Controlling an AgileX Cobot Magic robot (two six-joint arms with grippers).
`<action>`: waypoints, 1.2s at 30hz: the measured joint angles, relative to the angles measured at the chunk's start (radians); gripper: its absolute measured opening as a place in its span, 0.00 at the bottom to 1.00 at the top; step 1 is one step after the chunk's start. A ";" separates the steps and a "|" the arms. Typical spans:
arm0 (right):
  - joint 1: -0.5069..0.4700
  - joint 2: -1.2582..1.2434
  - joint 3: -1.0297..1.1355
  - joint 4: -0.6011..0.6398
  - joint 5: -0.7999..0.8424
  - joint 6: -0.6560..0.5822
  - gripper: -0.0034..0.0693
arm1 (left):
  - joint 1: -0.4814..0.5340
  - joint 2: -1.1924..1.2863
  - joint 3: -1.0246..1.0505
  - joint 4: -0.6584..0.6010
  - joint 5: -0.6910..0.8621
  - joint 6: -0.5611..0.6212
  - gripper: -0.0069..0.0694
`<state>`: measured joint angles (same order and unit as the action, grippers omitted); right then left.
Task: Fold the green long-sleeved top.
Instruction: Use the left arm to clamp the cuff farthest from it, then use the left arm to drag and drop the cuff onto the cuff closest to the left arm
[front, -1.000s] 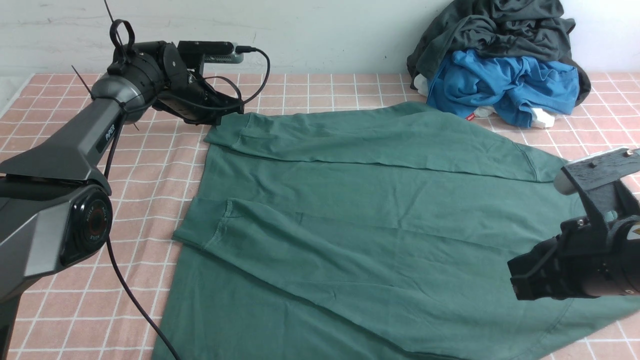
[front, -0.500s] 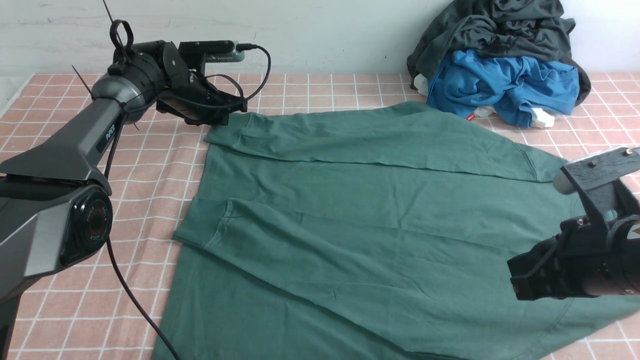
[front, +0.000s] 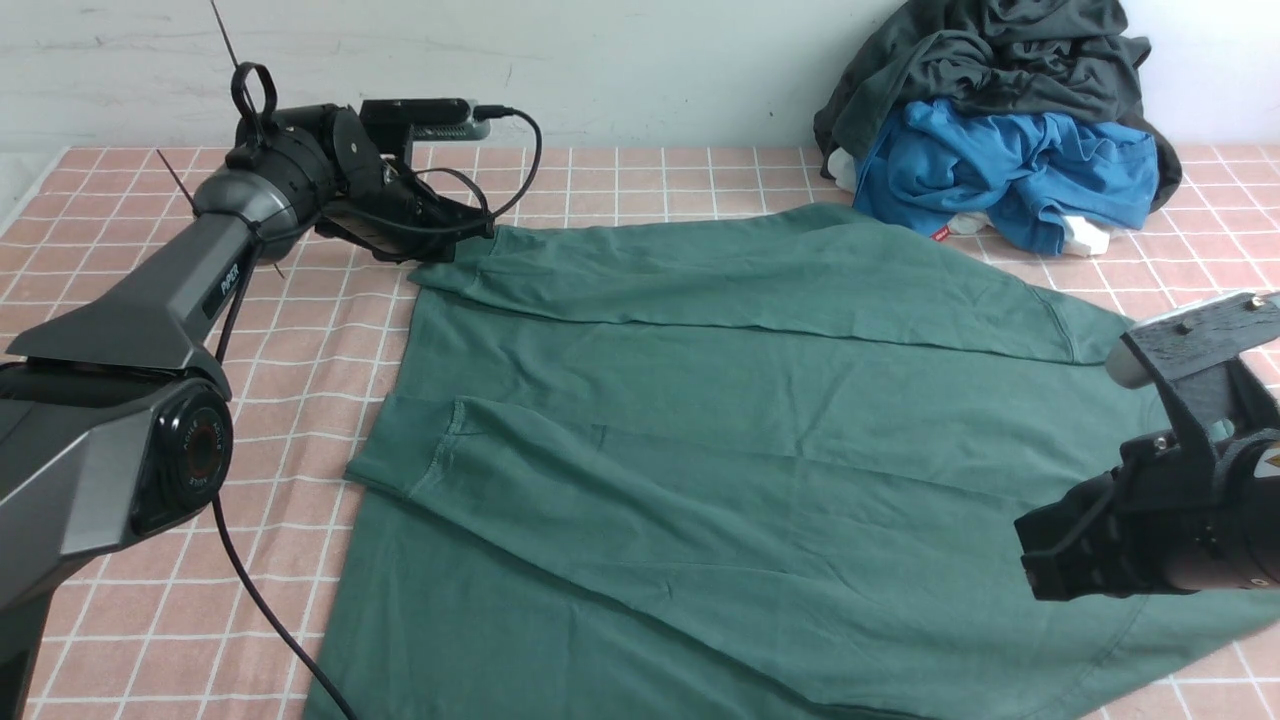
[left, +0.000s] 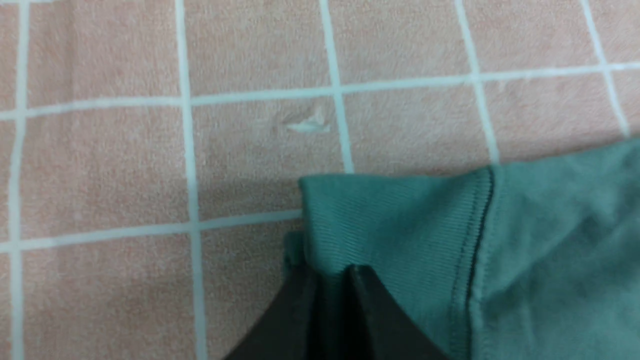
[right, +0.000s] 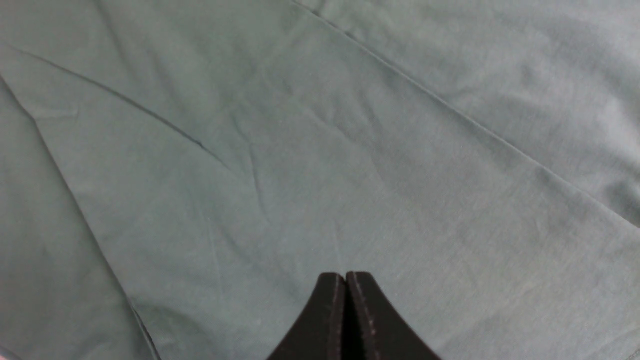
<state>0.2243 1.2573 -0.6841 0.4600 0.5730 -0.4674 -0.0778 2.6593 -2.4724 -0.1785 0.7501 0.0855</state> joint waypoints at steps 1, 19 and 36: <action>0.000 0.000 0.000 0.000 0.000 0.000 0.03 | -0.001 -0.005 0.000 0.003 0.000 0.000 0.13; 0.000 0.000 0.000 0.008 0.006 -0.020 0.03 | -0.001 -0.188 -0.004 -0.013 0.434 0.000 0.12; 0.000 -0.120 0.000 -0.038 0.068 -0.028 0.03 | -0.059 -0.826 0.897 0.059 0.452 0.012 0.12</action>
<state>0.2243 1.1377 -0.6841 0.4221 0.6412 -0.4952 -0.1365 1.8337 -1.5759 -0.1193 1.2021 0.0980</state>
